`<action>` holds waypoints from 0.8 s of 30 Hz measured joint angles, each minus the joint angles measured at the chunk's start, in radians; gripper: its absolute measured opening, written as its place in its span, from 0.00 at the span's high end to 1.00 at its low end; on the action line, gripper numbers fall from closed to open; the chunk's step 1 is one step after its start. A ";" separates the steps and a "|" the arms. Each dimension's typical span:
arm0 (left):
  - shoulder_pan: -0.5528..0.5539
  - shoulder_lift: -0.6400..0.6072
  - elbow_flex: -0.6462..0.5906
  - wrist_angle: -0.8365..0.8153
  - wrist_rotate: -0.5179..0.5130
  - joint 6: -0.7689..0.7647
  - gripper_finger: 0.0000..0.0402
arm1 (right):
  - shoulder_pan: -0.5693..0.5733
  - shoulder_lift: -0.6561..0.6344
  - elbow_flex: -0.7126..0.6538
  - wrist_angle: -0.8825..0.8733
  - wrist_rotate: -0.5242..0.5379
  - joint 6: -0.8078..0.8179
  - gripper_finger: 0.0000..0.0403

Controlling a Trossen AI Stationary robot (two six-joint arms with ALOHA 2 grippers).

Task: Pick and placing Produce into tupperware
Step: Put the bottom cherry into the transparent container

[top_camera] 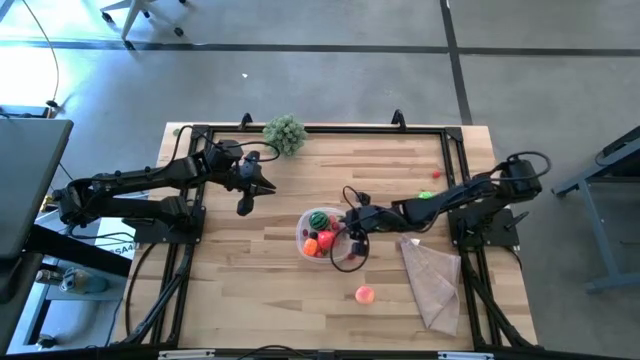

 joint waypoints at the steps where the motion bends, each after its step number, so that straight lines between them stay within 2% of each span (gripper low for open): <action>1: 0.000 0.000 0.000 0.000 0.000 0.000 0.87 | 0.006 -0.017 0.000 -0.017 0.010 0.001 0.74; 6: 0.000 0.000 0.000 0.000 0.000 0.000 0.87 | 0.069 -0.113 0.001 -0.160 0.114 0.053 0.74; 12: 0.000 0.000 0.000 0.000 0.000 0.000 0.87 | 0.186 -0.202 -0.024 -0.300 0.226 0.244 0.74; 15: 0.000 0.000 0.000 0.000 0.000 0.000 0.87 | 0.238 -0.187 -0.091 -0.245 0.258 0.343 0.74; 18: 0.000 0.000 0.000 0.001 0.000 0.000 0.87 | 0.270 -0.136 -0.190 -0.110 0.235 0.424 0.74; 21: 0.000 0.000 0.000 0.001 0.000 0.000 0.87 | 0.300 -0.118 -0.235 0.066 0.259 0.411 0.74; 24: 0.000 0.000 0.000 0.001 0.000 0.000 0.87 | 0.313 -0.112 -0.251 0.075 0.242 0.403 0.74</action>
